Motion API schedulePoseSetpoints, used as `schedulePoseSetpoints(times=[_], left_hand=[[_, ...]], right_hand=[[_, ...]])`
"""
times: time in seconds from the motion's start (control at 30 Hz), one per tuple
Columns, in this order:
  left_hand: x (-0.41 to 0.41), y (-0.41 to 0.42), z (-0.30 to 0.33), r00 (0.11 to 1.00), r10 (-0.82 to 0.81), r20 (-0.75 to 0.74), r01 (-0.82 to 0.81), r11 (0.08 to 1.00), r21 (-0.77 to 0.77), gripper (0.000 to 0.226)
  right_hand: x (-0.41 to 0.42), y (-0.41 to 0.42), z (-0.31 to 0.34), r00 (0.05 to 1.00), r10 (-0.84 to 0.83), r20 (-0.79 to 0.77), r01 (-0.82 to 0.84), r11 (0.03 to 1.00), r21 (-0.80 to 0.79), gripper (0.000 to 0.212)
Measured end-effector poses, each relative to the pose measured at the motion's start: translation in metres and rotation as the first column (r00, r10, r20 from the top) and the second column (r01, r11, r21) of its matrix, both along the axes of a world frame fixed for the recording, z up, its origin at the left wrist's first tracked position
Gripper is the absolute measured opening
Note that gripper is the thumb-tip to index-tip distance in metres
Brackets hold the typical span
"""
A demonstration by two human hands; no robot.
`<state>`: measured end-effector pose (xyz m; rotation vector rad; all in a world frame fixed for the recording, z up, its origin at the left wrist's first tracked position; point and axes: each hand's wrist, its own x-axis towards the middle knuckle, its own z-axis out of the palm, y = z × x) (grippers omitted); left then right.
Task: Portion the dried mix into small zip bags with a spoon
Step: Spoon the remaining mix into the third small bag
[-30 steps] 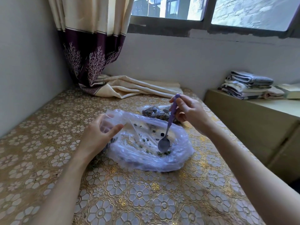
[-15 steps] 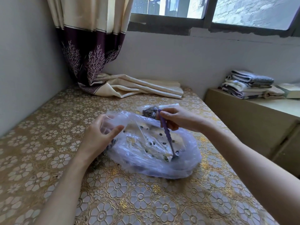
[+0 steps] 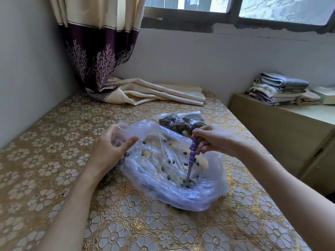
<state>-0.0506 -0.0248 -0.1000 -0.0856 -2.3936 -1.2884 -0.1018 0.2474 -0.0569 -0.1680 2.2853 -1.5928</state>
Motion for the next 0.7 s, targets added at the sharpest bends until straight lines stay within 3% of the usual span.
schedulePoseSetpoints(times=[0.13,0.47,0.7], left_hand=[[0.001,0.000,0.000,1.000,0.009,0.002,-0.009,1.000,-0.007,0.060],[0.002,0.000,0.000,1.000,0.007,-0.010,-0.007,1.000,-0.005,0.056],[0.001,-0.003,0.002,0.997,-0.057,-0.058,0.066,0.986,0.156,0.065]], right_hand=[[0.007,-0.005,-0.002,0.997,0.056,0.062,-0.055,0.998,-0.023,0.029],[0.014,-0.009,-0.005,0.986,-0.111,0.126,0.130,0.980,-0.148,0.028],[0.007,0.005,-0.003,0.967,-0.217,0.134,0.247,0.930,-0.271,0.026]])
